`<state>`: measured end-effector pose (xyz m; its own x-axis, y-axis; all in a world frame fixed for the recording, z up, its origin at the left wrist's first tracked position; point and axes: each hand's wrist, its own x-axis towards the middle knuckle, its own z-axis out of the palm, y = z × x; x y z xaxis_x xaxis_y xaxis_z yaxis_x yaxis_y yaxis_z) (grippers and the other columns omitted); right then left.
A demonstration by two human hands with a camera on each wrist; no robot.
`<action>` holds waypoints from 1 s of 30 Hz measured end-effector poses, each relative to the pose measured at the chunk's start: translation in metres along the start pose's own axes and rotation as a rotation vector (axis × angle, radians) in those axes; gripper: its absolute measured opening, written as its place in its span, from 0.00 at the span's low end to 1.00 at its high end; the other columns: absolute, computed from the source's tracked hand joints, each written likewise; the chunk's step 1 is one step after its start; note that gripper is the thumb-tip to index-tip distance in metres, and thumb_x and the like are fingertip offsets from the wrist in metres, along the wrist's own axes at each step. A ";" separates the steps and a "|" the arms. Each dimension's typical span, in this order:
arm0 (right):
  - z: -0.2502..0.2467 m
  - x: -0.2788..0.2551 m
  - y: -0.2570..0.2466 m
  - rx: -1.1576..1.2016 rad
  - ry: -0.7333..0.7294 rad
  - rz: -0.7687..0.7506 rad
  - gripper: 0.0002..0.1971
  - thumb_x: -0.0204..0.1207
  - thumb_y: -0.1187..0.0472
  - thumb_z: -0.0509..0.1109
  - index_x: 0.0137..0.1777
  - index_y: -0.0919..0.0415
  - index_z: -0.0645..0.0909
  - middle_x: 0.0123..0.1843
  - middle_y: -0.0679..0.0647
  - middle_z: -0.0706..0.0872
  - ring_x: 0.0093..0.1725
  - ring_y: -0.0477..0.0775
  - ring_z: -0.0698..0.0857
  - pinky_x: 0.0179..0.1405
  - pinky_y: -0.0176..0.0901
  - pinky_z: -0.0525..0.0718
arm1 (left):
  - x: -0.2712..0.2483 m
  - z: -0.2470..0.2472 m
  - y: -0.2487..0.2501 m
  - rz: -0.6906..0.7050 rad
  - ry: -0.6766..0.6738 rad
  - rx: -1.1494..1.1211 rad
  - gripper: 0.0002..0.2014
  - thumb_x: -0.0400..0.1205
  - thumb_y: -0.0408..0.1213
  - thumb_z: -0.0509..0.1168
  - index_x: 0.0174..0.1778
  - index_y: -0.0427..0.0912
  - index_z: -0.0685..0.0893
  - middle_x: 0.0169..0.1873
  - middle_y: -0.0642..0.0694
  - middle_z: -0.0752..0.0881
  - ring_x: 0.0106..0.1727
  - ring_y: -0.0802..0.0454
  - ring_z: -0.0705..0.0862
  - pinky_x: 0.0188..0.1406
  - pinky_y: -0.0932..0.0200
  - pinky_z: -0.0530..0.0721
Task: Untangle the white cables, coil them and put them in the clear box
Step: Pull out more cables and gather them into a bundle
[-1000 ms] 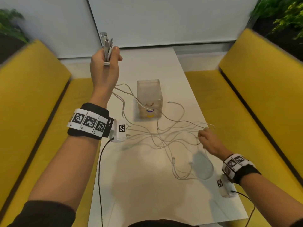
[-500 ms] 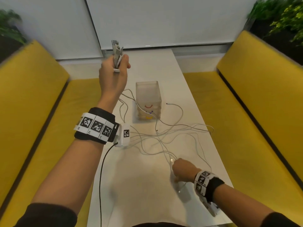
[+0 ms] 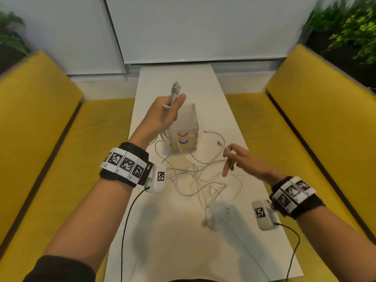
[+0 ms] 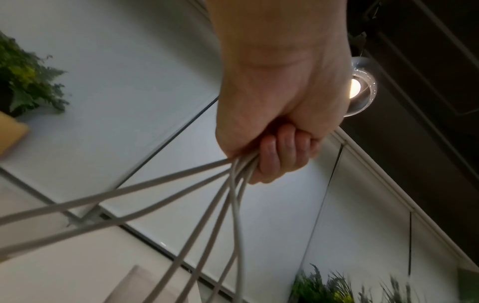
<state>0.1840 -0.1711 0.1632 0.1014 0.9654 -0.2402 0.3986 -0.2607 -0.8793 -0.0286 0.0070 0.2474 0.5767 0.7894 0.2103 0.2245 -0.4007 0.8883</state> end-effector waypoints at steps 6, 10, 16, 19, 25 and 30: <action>0.000 0.011 -0.054 -0.106 0.005 -0.317 0.14 0.88 0.44 0.53 0.53 0.54 0.69 0.35 0.54 0.93 0.45 0.56 0.89 0.56 0.60 0.81 | -0.013 0.036 0.001 -0.150 -0.218 -0.275 0.23 0.84 0.61 0.63 0.42 0.42 0.82 0.23 0.50 0.63 0.23 0.54 0.63 0.24 0.61 0.64; 0.016 0.016 -0.074 -0.214 0.076 -0.395 0.11 0.89 0.51 0.56 0.53 0.59 0.69 0.29 0.54 0.90 0.32 0.51 0.86 0.43 0.41 0.79 | -0.010 0.049 0.009 -0.197 -0.278 -0.366 0.18 0.86 0.51 0.65 0.36 0.42 0.80 0.27 0.44 0.67 0.26 0.52 0.65 0.29 0.57 0.65; 0.034 0.026 -0.062 0.048 0.069 -0.372 0.18 0.89 0.51 0.55 0.36 0.56 0.69 0.29 0.52 0.70 0.29 0.50 0.70 0.29 0.46 0.74 | 0.002 0.035 0.018 -0.192 0.116 -0.711 0.21 0.92 0.43 0.56 0.32 0.42 0.73 0.23 0.47 0.76 0.25 0.51 0.77 0.33 0.56 0.77; 0.037 0.026 -0.019 -0.077 0.062 -0.253 0.21 0.87 0.44 0.54 0.33 0.52 0.67 0.29 0.46 0.68 0.29 0.47 0.65 0.32 0.44 0.66 | 0.008 0.006 0.025 -0.172 0.180 -0.998 0.20 0.93 0.45 0.52 0.34 0.44 0.70 0.21 0.50 0.68 0.23 0.52 0.78 0.30 0.57 0.79; 0.023 0.023 0.022 -0.230 0.102 -0.146 0.23 0.84 0.40 0.51 0.33 0.52 0.72 0.30 0.43 0.75 0.31 0.47 0.72 0.39 0.46 0.70 | 0.007 -0.007 0.021 -0.153 0.201 -0.984 0.20 0.93 0.47 0.52 0.34 0.48 0.69 0.23 0.52 0.61 0.23 0.57 0.55 0.21 0.61 0.52; -0.004 0.009 0.077 -0.430 0.131 0.118 0.45 0.75 0.23 0.48 0.61 0.65 0.85 0.60 0.59 0.90 0.59 0.63 0.87 0.63 0.59 0.82 | 0.011 -0.034 0.024 -0.140 0.421 -1.019 0.21 0.92 0.47 0.53 0.32 0.49 0.67 0.23 0.51 0.60 0.27 0.53 0.51 0.25 0.58 0.50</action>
<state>0.2193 -0.1827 0.0951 0.2717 0.9293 -0.2503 0.7163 -0.3690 -0.5922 -0.0437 0.0223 0.2852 0.2410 0.9700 0.0322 -0.5955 0.1216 0.7941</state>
